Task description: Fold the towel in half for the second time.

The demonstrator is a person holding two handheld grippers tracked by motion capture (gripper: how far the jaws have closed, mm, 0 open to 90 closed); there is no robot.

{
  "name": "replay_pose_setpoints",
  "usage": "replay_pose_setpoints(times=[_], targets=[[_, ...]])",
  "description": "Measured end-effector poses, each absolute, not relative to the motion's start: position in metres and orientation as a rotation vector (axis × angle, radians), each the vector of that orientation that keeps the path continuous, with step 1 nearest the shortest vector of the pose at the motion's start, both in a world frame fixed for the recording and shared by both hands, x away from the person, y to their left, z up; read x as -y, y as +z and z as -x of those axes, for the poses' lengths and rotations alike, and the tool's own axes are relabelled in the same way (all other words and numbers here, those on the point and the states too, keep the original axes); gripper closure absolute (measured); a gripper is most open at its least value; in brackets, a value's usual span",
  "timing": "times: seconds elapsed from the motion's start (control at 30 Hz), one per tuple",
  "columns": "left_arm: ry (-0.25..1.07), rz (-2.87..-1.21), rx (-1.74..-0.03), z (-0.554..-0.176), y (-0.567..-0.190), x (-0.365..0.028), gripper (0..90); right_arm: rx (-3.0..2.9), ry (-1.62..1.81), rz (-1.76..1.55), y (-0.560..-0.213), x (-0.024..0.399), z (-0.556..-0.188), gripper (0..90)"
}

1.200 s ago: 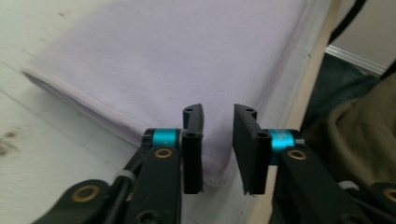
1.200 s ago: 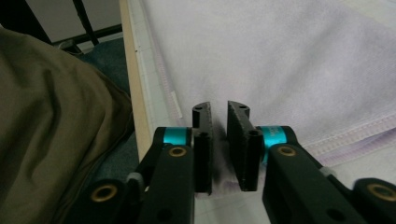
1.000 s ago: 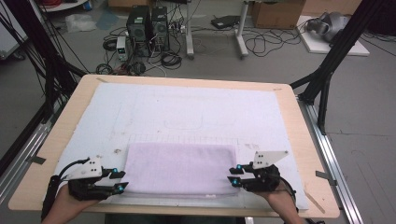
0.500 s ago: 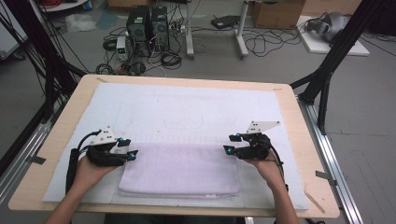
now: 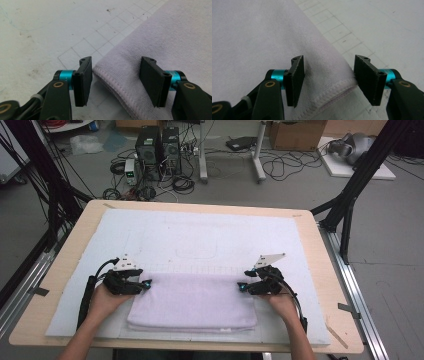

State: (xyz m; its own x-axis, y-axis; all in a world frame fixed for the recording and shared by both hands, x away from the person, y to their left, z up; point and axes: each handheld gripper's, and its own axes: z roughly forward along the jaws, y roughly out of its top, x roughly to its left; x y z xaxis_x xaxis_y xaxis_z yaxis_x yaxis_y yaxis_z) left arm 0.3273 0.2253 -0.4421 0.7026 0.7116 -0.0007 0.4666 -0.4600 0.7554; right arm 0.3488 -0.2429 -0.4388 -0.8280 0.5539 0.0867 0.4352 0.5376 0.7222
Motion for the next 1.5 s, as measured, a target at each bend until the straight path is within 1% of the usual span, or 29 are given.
replay_pose_setpoints(times=[0.1, 0.17, 0.23, 0.3, 0.33, 0.4, 0.5, 0.63, 0.77, 0.97, 1.1, 1.13, 1.17, 1.2, 1.23, 1.27, 1.33, 1.43, 1.5], targets=[[0.38, -2.132, -0.886, -0.327, -0.443, -0.227, 50.2, -2.569, 1.189, -0.827, -0.445, 0.243, -0.342, 46.7], [0.384, -2.137, -0.865, -0.326, -0.443, -0.226, 56.5, -2.563, 1.207, -0.827, -0.446, 0.245, -0.34, 53.6], [0.375, -2.148, -0.838, -0.325, -0.442, -0.225, 64.7, -2.565, 1.212, -0.809, -0.446, 0.244, -0.339, 60.4], [0.364, -2.149, -0.829, -0.324, -0.442, -0.224, 71.2, -2.579, 1.223, -0.8, -0.446, 0.244, -0.339, 71.0], [0.365, -2.155, -0.822, -0.323, -0.441, -0.224, 73.7, -2.587, 1.237, -0.801, -0.446, 0.245, -0.34, 74.5], [0.376, -2.161, -0.814, -0.323, -0.44, -0.223, 76.9, -2.603, 1.26, -0.8, -0.445, 0.246, -0.341, 77.5], [0.42, -2.167, -0.805, -0.322, -0.436, -0.221, 78.9, -2.608, 1.269, -0.819, -0.441, 0.247, -0.342, 78.8], [0.482, -2.135, -0.814, -0.327, -0.424, -0.22, 79.4, -2.577, 1.265, -0.795, -0.427, 0.247, -0.348, 79.1], [0.53, -2.089, -0.829, -0.344, -0.405, -0.217, 79.3, -2.529, 1.252, -0.804, -0.408, 0.246, -0.365, 78.9], [0.583, -2.072, -0.815, -0.381, -0.379, -0.21, 79.4, -2.466, 1.24, -0.856, -0.382, 0.253, -0.397, 78.9], [0.628, -2.075, -0.844, -0.413, -0.368, -0.205, 79.1, -2.434, 1.229, -0.887, -0.37, 0.253, -0.421, 78.1], [0.64, -2.083, -0.878, -0.421, -0.369, -0.204, 76.6, -2.42, 1.233, -0.903, -0.369, 0.254, -0.428, 75.8], [0.652, -2.092, -0.928, -0.428, -0.37, -0.203, 69.5, -2.393, 1.247, -0.91, -0.37, 0.254, -0.434, 71.6], [0.676, -2.108, -0.964, -0.432, -0.373, -0.204, 60.7, -2.375, 1.247, -0.916, -0.372, 0.254, -0.439, 64.3], [0.673, -2.106, -0.989, -0.435, -0.375, -0.206, 54.5, -2.36, 1.232, -0.954, -0.374, 0.254, -0.443, 56.0], [0.64, -2.108, -1.006, -0.436, -0.378, -0.209, 52.5, -2.349, 1.237, -0.988, -0.378, 0.255, -0.446, 53.5], [0.626, -2.118, -1.004, -0.433, -0.383, -0.214, 51.5, -2.393, 1.242, -1.021, -0.385, 0.256, -0.448, 50.8], [0.58, -2.111, -0.987, -0.422, -0.392, -0.22, 52.1, -2.426, 1.203, -1.008, -0.393, 0.255, -0.44, 49.9], [0.543, -2.118, -0.959, -0.412, -0.397, -0.222, 56.5, -2.445, 1.214, -1.008, -0.396, 0.254, -0.432, 51.6]])
